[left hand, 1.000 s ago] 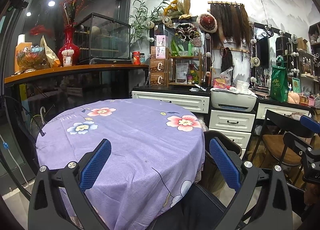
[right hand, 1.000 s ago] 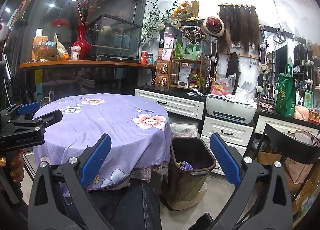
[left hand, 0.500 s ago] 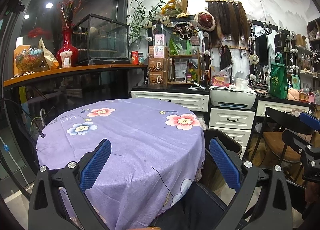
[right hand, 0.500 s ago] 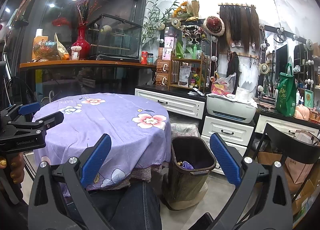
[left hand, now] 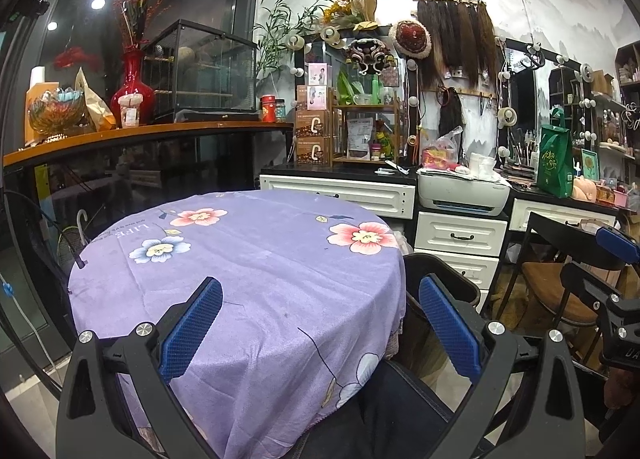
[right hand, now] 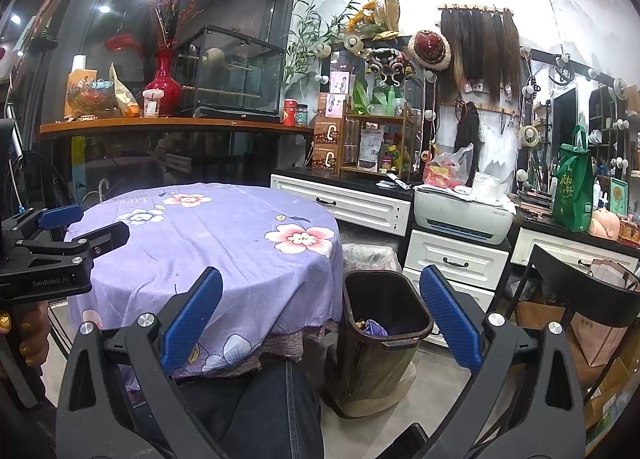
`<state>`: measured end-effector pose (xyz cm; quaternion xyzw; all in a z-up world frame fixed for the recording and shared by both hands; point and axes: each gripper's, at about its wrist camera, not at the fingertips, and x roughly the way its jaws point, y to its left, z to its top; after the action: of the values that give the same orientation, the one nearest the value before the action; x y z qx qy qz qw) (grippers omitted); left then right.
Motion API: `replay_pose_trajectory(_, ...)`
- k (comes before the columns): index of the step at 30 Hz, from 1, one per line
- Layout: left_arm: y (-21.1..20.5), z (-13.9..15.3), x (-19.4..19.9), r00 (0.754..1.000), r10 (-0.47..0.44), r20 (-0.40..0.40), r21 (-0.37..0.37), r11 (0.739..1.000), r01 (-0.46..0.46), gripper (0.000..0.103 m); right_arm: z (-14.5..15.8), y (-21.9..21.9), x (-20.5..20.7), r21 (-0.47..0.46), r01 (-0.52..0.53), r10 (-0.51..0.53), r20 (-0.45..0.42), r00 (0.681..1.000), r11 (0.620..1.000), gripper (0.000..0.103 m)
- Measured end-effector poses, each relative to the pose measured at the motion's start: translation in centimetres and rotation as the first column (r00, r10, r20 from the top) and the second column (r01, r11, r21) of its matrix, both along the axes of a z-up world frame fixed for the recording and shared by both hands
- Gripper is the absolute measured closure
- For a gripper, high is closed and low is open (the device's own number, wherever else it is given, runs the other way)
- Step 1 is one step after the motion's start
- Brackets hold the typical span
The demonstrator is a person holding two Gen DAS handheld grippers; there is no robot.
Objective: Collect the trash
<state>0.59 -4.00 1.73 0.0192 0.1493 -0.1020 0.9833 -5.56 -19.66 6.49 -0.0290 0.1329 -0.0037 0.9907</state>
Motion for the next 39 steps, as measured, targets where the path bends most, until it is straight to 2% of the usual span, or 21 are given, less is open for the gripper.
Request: replay_pose_trajectory(39, 0.60, -0.05, 0.20, 1.000, 0.003, 0.008, 0.000, 1.000, -0.003, 0.005, -0.26, 0.06, -0.01, 0.001, -0.003, 0.003, -0.002, 1.000, 1.000, 0.006)
